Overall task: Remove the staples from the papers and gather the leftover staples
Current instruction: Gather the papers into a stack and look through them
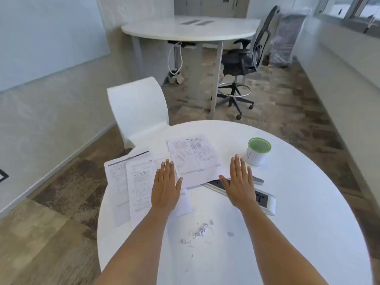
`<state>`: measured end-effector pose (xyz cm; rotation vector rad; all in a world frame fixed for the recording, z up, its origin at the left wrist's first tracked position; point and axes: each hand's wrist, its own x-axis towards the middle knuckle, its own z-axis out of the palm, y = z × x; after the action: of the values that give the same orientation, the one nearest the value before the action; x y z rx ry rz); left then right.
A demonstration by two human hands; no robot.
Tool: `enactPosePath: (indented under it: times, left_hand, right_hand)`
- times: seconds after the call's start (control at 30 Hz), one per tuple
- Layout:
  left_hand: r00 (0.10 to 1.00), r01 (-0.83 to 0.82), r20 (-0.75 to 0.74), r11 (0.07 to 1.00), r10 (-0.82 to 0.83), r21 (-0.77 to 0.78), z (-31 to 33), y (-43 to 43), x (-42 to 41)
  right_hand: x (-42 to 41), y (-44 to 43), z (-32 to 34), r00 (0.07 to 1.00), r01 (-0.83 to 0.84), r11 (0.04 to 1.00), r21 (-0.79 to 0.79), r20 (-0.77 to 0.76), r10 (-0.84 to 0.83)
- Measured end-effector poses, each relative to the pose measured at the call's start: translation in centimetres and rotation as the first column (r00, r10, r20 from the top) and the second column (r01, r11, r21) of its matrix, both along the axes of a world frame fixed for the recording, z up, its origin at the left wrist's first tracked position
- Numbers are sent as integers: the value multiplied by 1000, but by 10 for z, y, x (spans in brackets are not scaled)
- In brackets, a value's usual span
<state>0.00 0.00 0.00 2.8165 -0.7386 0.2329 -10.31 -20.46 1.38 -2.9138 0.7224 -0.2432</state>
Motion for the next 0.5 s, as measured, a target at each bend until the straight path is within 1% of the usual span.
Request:
enactPosePath:
  times: [0.1,0.13,0.17,0.27,0.33,0.5]
  left_hand:
    - [999,-20,-46,1000,19,-21,-24,8,-8]
    - [998,-34,-50,999,33,-5,-40,10,-12]
    - [997,-25,-66,1000,25,-3,-46,12,-15]
    - [995,-20,-100,999,23,27,-61,17,-24]
    - [992,-11,-126,998,18,56,-76,20,-29]
    - [983,5,-183,995,13,99,-96,24,-41]
  right_hand:
    - [-4,4,-23,1000,10,1000,13,6,-10]
    - [-6,7,-38,999,28,999,40,-26,-27]
    - [-7,8,-48,1000,27,999,34,-10,-26]
    - [-14,12,-66,999,8,999,42,-31,-7]
    - [-18,13,-85,997,7,997,80,-74,-1]
    - [-29,19,-108,990,19,993,116,-144,-2]
